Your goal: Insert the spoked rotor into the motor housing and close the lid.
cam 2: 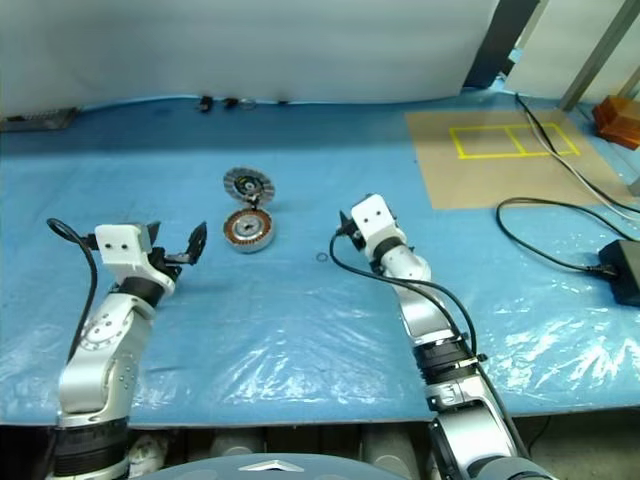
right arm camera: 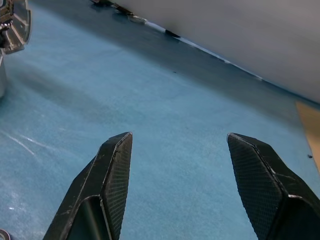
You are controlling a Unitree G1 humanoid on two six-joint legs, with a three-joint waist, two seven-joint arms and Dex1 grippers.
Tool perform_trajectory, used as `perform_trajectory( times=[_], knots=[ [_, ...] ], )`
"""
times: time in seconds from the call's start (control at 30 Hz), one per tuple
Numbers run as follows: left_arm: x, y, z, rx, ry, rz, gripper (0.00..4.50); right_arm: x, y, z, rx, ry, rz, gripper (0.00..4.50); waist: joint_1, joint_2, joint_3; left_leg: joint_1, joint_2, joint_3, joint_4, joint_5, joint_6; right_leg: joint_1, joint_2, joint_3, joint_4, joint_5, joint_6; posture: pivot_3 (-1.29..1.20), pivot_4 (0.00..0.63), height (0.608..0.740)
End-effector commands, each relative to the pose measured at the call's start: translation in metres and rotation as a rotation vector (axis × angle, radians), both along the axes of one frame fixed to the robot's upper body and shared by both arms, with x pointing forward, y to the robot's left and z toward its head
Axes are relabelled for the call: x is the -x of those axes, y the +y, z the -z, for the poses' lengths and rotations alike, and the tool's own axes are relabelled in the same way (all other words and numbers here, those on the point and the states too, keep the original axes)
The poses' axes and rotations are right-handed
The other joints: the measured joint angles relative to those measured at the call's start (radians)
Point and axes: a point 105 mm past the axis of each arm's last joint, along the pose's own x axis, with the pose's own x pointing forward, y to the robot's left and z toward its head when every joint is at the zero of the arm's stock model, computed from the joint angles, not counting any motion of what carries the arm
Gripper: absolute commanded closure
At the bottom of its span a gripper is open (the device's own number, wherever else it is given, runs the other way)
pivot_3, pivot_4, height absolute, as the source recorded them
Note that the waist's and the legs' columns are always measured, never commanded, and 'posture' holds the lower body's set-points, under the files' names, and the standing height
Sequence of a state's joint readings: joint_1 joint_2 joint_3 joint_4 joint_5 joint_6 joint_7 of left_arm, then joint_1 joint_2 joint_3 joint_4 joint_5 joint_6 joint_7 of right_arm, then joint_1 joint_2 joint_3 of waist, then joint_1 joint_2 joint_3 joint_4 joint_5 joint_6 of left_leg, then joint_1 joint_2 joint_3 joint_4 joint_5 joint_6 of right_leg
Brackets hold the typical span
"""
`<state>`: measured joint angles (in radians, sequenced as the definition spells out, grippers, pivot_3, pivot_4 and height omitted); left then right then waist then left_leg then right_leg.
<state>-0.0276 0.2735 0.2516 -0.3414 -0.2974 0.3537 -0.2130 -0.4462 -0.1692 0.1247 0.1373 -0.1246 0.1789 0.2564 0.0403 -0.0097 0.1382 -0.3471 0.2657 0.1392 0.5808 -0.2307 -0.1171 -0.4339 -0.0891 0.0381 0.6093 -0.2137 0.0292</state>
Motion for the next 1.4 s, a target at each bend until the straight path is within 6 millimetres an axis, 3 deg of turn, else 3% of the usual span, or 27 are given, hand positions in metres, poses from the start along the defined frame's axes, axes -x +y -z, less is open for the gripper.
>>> perform_trajectory(
  times=[0.03,0.2,0.43,0.63,1.0,1.2,1.4],
  knots=[
    [-0.005,0.010,-0.013,-0.011,-0.030,0.036,0.04,-0.004,0.005,-0.025,-0.039,-0.041,-0.066,1.33,0.000,0.000,0.000,0.000,0.000,0.000,0.000,0.000,0.000,0.000,0.000,0.000,0.000,0.000,0.000,0.00,0.150,0.740],
    [-0.008,-0.007,-0.035,-0.055,-0.046,0.296,0.04,0.004,0.026,-0.036,-0.004,0.032,-0.334,1.33,0.001,0.000,0.000,0.003,0.000,0.000,0.001,0.000,0.000,-0.001,0.000,0.000,0.003,0.000,0.000,0.00,0.150,0.740],
    [0.016,-0.009,-0.024,-0.096,0.064,0.502,0.04,0.026,0.024,-0.031,0.127,0.123,-0.593,1.33,0.000,0.000,0.000,0.000,0.000,0.000,0.000,0.002,0.004,-0.002,0.000,-0.001,0.002,0.000,-0.001,0.00,0.150,0.740],
    [0.041,-0.012,-0.013,-0.137,0.149,0.644,0.04,0.031,0.027,-0.032,0.147,0.155,-0.690,1.33,0.001,0.000,0.000,-0.001,0.000,0.000,-0.001,0.002,0.004,-0.002,0.000,-0.001,0.003,-0.001,-0.002,0.00,0.150,0.740],
    [0.037,-0.008,-0.014,-0.174,0.149,0.654,0.04,0.042,0.032,-0.030,0.208,0.211,-0.832,1.33,0.002,0.000,0.000,0.001,0.000,0.000,0.001,0.003,0.006,-0.002,-0.001,-0.001,0.006,-0.002,-0.006,0.00,0.150,0.740],
    [0.035,-0.011,-0.015,-0.159,0.139,0.658,0.04,0.031,0.051,-0.050,0.200,0.180,-0.838,1.33,-0.003,0.000,0.000,0.000,0.000,0.000,0.001,0.003,0.006,-0.003,0.000,0.000,0.008,-0.002,-0.007,0.00,0.150,0.740],
    [0.035,-0.009,-0.015,-0.156,0.131,0.635,0.01,0.044,0.070,-0.063,0.164,0.205,-0.963,1.17,0.005,-0.001,0.000,0.001,0.000,0.000,0.001,0.003,0.006,-0.003,-0.001,-0.001,0.009,-0.003,-0.007,0.00,0.150,0.740]
  ],
)
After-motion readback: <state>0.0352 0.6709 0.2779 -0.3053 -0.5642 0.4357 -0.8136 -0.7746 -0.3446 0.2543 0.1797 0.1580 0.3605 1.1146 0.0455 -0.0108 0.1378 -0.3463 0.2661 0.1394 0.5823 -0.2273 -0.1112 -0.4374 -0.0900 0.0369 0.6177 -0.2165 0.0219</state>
